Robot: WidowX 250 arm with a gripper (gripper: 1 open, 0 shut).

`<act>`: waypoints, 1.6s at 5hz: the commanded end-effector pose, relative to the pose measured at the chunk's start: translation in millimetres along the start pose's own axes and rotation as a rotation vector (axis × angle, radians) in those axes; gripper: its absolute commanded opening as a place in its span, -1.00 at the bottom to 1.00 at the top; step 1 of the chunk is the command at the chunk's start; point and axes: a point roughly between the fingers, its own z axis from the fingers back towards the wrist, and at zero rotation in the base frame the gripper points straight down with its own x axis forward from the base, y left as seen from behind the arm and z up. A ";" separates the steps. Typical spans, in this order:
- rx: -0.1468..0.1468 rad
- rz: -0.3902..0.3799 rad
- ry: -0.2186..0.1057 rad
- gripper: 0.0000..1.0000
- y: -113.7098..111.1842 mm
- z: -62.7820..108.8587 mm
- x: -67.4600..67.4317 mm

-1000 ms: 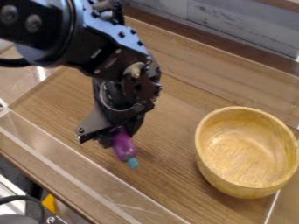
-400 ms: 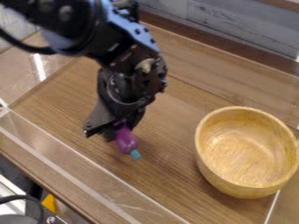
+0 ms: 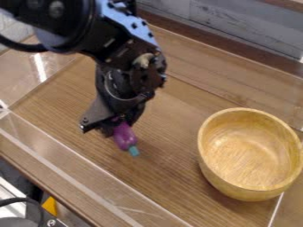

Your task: Remove the purple eggplant from inside the brown bowl and put it on the table

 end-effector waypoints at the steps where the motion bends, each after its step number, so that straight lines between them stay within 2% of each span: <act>1: -0.013 0.001 -0.034 -1.00 4.4 3.3 13.0; 2: 0.002 0.004 -0.050 -1.00 11.0 0.2 20.2; 4: 0.016 0.004 -0.074 -1.00 6.1 3.6 -11.3; 6: 0.004 -0.032 -0.093 -1.00 15.2 7.5 -21.3; 8: -0.016 -0.076 -0.103 -1.00 12.1 -9.4 -17.6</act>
